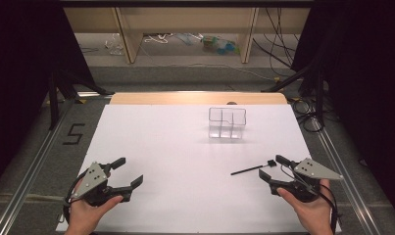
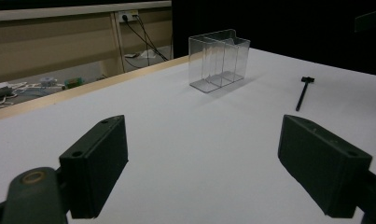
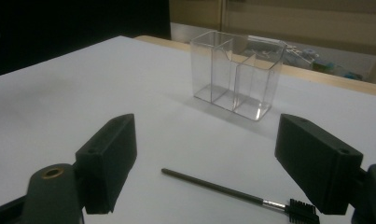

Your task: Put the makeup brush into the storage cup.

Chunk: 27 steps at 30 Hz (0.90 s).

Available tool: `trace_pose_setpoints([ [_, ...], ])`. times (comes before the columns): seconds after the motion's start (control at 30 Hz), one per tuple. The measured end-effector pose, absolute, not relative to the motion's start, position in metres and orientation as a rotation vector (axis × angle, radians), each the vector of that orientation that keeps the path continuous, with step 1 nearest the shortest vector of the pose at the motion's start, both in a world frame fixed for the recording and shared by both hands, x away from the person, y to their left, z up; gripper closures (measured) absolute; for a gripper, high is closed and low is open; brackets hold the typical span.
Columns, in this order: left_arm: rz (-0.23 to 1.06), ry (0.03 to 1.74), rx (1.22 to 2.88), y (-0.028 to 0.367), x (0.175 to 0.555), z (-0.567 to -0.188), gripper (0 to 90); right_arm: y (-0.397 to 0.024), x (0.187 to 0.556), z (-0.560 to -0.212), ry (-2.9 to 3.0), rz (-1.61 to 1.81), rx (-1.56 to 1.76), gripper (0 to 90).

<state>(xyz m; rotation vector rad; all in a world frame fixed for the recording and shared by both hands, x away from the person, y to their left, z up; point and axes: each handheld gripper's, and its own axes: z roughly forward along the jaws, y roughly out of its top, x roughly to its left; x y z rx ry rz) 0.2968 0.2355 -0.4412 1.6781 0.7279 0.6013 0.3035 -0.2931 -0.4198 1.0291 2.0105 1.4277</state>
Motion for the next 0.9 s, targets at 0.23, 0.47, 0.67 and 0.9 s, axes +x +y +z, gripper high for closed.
trace_pose_setpoints([
  [0.23,0.607,0.716,1.685,0.237,0.297,-0.441,15.7,-0.291,0.304,-0.42,2.003,1.438,1.033,21.7],
  [0.47,0.605,0.715,1.696,0.236,0.296,-0.441,16.0,-0.289,0.308,-0.418,1.959,1.43,1.048,23.0],
  [0.67,0.599,0.725,1.696,0.236,0.296,-0.441,16.3,-0.279,0.32,-0.417,1.969,1.403,1.074,23.8],
  [0.9,0.6,0.716,1.699,0.237,0.296,-0.441,16.4,-0.268,0.339,-0.417,1.978,1.376,1.071,25.0],
])
